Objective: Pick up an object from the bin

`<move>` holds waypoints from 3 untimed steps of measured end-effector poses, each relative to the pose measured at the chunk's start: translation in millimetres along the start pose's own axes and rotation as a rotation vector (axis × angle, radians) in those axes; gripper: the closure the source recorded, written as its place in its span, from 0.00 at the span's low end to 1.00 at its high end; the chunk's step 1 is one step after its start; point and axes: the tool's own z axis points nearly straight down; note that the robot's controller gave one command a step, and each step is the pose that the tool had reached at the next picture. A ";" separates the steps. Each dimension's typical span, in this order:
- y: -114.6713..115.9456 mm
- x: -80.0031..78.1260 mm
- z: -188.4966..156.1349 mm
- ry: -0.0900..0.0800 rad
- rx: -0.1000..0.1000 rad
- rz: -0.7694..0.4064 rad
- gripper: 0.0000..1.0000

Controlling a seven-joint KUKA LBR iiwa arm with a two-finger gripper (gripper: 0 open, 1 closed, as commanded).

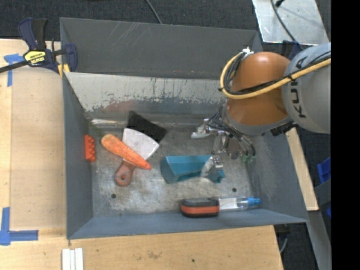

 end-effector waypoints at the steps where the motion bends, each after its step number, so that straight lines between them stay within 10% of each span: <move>1: -2.4 -1.4 6.1 -0.002 0.001 -0.071 0.00; 2: -4.6 17.2 -1.3 0.003 0.000 -0.296 0.00; 3: 5.2 19.3 58.6 -0.013 0.003 0.154 1.00</move>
Offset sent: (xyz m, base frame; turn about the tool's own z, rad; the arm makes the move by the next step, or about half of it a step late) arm -0.0617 -0.0100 0.0467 0.1147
